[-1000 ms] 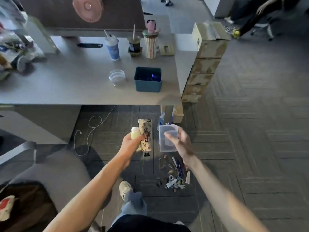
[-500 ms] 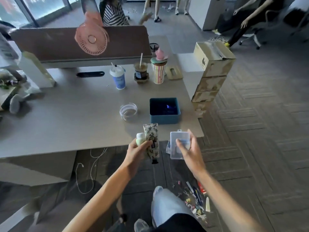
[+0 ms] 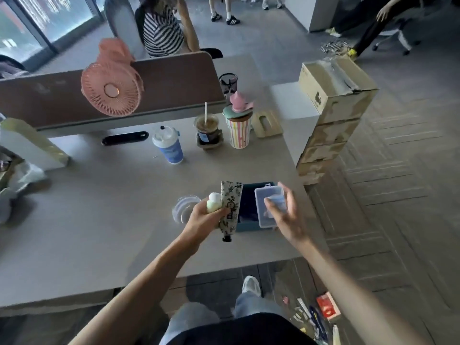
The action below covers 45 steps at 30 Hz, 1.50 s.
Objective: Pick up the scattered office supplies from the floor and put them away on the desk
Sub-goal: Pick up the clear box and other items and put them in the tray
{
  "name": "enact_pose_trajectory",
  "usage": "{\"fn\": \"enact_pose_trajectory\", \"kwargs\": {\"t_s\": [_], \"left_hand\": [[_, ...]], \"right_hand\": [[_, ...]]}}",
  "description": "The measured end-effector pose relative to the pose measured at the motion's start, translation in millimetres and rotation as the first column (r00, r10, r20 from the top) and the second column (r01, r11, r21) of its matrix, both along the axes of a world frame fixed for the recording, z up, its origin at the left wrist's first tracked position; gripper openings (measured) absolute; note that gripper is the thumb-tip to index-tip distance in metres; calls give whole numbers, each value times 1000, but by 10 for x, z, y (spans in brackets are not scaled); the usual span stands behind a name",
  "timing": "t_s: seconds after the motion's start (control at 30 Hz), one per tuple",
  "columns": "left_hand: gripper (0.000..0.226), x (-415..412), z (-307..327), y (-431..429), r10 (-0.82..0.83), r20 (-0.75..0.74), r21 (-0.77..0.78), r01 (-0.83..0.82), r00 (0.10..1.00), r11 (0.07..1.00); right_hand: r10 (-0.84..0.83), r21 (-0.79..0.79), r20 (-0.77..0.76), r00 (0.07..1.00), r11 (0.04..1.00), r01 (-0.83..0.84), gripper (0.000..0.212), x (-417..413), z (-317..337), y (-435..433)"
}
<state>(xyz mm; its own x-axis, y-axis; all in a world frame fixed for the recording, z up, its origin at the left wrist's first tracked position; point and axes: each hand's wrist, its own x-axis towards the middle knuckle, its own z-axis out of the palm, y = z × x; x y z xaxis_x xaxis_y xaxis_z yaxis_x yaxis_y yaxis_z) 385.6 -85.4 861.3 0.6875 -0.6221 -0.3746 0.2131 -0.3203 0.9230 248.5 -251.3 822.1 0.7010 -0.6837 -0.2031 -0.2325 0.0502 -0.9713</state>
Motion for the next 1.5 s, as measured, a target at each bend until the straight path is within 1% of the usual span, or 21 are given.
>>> {"fn": "enact_pose_trajectory", "kwargs": {"t_s": [0.07,0.17,0.23,0.3,0.33,0.37,0.4,0.47,0.5,0.57,0.6,0.63,0.7,0.8,0.93,1.17,1.23,1.3,1.4,1.43,1.5], "left_hand": [[6,124,7,-143,-11,39,25,10,999,1000],[10,315,-3,-365,-44,60,23,43,997,999],[10,431,-37,-475,-106,95,50,102,990,994],[12,550,-104,-600,-199,230,155,166,953,974],[15,594,-139,-670,-249,309,215,187,918,958],[18,617,-165,-734,-302,389,281,201,870,939],[22,629,-208,-791,-369,470,347,216,802,913],[31,612,-336,-889,-541,585,487,271,605,830],[34,595,-402,-928,-626,588,565,295,513,771],[37,557,-500,-1002,-745,552,685,305,376,661],[36,537,-533,-1030,-774,538,717,303,332,628],[35,522,-559,-1054,-783,543,727,298,303,619],[31,531,-624,-1077,-764,576,699,310,290,645],[29,578,-661,-1090,-696,652,578,397,300,713],[32,602,-657,-1116,-646,713,488,467,274,737],[36,652,-474,-1207,-647,725,509,450,237,734],[36,644,-476,-1251,-644,725,499,458,245,736],[35,608,-538,-1298,-687,679,532,471,259,703],[33,543,-715,-1328,-772,574,633,451,272,629],[32,533,-758,-1324,-775,573,648,430,268,628],[31,521,-830,-1286,-719,649,601,412,249,685]], "right_hand": [[-19,29,-30,999,999,20,67,59,-15,-115],[-40,-5,-49,998,999,40,62,165,-18,-251],[-48,-23,-73,996,999,46,61,191,-23,-311],[-68,-31,-90,994,997,65,61,189,-18,-375],[-84,-34,-95,992,996,81,60,185,0,-413],[-103,-34,-100,990,994,100,60,178,15,-450],[-119,-36,-106,987,993,116,61,169,22,-482],[-135,-62,-121,983,990,129,64,154,25,-535],[-138,-78,-130,982,989,128,63,149,35,-554],[-134,-92,-141,981,988,121,59,148,36,-608],[-129,-87,-144,981,989,117,57,145,35,-633],[-125,-82,-148,981,990,114,56,140,37,-652],[-114,-92,-155,981,991,101,55,144,41,-685],[-94,-99,-163,982,992,79,54,151,4,-728],[-61,-106,-156,986,993,45,59,156,-55,-757],[-72,-70,-136,988,996,63,56,98,-14,-843],[-93,-77,-135,987,994,83,58,88,-6,-868],[-105,-67,-135,985,993,96,60,74,-9,-882],[-85,-68,-145,986,995,76,57,62,-10,-882],[-78,-68,-149,986,995,69,56,61,-10,-885],[-73,-61,-154,985,996,64,56,61,-14,-895]]}}
